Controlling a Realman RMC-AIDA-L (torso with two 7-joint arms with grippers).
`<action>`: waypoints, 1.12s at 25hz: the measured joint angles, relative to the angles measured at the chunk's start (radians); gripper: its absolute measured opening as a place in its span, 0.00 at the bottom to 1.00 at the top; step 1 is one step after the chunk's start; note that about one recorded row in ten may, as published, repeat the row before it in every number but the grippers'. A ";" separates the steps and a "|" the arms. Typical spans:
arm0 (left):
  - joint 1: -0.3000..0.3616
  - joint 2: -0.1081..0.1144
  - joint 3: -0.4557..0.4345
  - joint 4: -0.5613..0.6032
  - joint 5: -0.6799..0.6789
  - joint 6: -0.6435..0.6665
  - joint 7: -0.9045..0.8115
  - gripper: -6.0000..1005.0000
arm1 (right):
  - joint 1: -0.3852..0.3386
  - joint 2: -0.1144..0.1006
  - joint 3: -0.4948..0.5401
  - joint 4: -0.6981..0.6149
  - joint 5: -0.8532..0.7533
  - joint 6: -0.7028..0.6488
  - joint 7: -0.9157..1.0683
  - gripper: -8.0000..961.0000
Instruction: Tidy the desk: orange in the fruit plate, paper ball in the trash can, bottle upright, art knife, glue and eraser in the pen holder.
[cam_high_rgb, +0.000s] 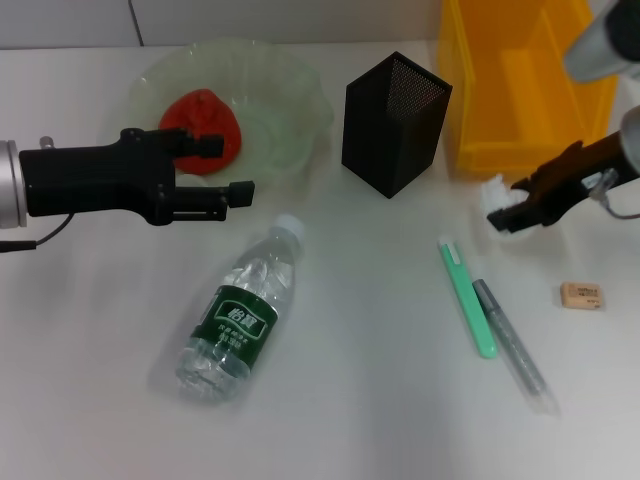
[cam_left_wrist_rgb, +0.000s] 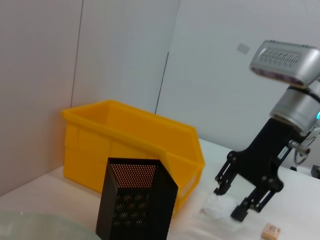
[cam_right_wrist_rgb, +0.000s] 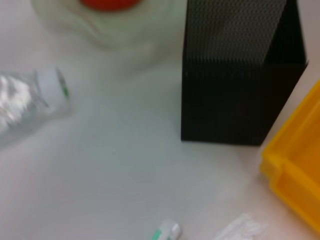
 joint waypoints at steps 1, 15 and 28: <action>-0.001 0.000 0.000 0.003 -0.001 0.000 -0.001 0.80 | -0.017 0.000 0.002 -0.040 0.024 -0.017 0.001 0.56; -0.016 0.007 -0.032 0.032 -0.007 0.028 -0.014 0.79 | -0.123 -0.001 0.284 -0.179 0.304 0.092 0.001 0.56; -0.019 0.012 -0.043 0.036 -0.008 0.032 -0.019 0.78 | -0.078 -0.001 0.274 0.022 0.335 0.341 -0.029 0.69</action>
